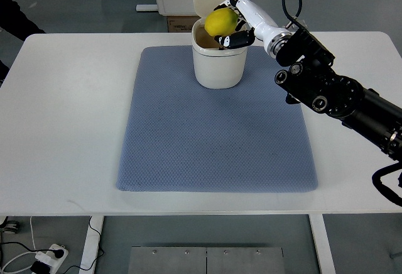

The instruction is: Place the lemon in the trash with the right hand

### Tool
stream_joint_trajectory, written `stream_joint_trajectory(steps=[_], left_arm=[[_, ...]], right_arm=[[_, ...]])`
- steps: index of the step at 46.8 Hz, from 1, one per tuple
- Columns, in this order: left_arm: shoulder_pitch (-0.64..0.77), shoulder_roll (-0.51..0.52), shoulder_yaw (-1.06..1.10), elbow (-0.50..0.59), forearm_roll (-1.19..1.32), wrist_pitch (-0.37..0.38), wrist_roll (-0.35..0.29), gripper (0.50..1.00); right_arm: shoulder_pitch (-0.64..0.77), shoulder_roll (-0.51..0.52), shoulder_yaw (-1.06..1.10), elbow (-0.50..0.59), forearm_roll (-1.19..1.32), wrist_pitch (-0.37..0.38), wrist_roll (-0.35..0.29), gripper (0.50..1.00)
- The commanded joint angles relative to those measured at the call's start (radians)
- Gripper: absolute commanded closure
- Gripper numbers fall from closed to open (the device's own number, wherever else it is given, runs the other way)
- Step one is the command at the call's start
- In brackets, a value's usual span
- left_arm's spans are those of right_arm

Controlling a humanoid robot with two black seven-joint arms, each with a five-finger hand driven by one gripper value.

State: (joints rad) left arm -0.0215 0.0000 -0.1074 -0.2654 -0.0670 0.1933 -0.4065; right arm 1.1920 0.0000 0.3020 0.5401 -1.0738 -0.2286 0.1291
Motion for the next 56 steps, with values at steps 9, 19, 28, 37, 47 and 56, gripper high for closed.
stream_joint_trajectory(steps=[9, 19, 28, 37, 47, 56], left_arm=[[0.000, 0.000, 0.000, 0.000, 0.000, 0.000, 0.000, 0.500], [0.000, 0.000, 0.000, 0.000, 0.000, 0.000, 0.000, 0.500], [0.000, 0.000, 0.000, 0.000, 0.001, 0.000, 0.000, 0.500], [0.000, 0.000, 0.000, 0.000, 0.001, 0.000, 0.000, 0.500], [0.000, 0.000, 0.000, 0.000, 0.000, 0.000, 0.000, 0.500], [0.000, 0.000, 0.000, 0.000, 0.000, 0.000, 0.000, 0.500]], right_arm=[[0.000, 0.000, 0.005, -0.002, 0.008, 0.000, 0.006, 0.905], [0.000, 0.000, 0.009, -0.002, 0.011, 0.002, 0.006, 0.584], [0.000, 0.000, 0.009, -0.002, 0.025, 0.003, 0.006, 0.507], [-0.002, 0.000, 0.009, 0.004, 0.026, 0.003, 0.007, 0.507], [-0.011, -0.024, 0.009, 0.041, 0.035, 0.005, 0.020, 0.507], [-0.041, -0.100, 0.006, 0.118, 0.038, 0.014, 0.021, 0.507]])
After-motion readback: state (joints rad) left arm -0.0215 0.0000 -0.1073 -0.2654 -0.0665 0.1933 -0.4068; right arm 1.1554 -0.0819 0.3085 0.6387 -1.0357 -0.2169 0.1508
